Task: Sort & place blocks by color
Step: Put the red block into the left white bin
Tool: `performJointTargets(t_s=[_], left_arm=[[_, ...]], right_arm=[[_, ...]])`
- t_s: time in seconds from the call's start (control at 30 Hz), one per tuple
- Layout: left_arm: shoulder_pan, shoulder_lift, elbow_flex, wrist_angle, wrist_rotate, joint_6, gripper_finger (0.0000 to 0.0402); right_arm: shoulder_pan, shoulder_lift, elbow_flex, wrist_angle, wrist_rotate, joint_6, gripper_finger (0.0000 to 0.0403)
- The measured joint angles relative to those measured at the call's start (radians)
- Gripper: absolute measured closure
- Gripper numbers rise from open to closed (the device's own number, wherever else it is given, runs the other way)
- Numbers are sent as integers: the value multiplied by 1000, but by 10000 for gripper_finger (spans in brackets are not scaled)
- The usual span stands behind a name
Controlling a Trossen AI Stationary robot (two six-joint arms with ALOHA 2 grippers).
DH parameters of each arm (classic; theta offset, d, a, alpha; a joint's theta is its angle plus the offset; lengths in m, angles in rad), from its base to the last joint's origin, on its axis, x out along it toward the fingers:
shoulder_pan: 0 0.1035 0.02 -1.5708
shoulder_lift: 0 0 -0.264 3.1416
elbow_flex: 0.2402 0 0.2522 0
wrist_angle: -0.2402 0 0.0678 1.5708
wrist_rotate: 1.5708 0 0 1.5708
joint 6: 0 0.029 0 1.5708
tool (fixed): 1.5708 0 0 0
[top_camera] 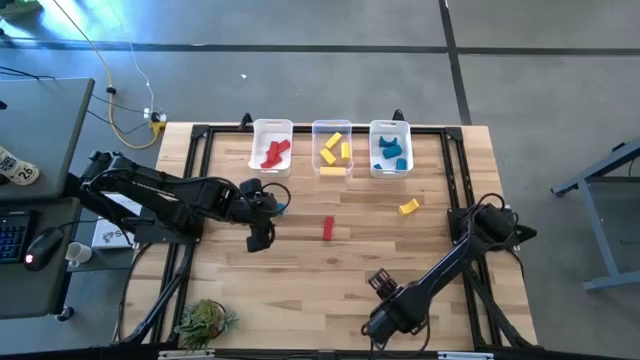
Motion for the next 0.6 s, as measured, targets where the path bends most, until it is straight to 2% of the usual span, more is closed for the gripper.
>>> performJointTargets(t_s=[0.6], left_arm=[[0,0,0,0,0,0,188]], right_arm=[[-8,89,0,35,-18,-46,222]])
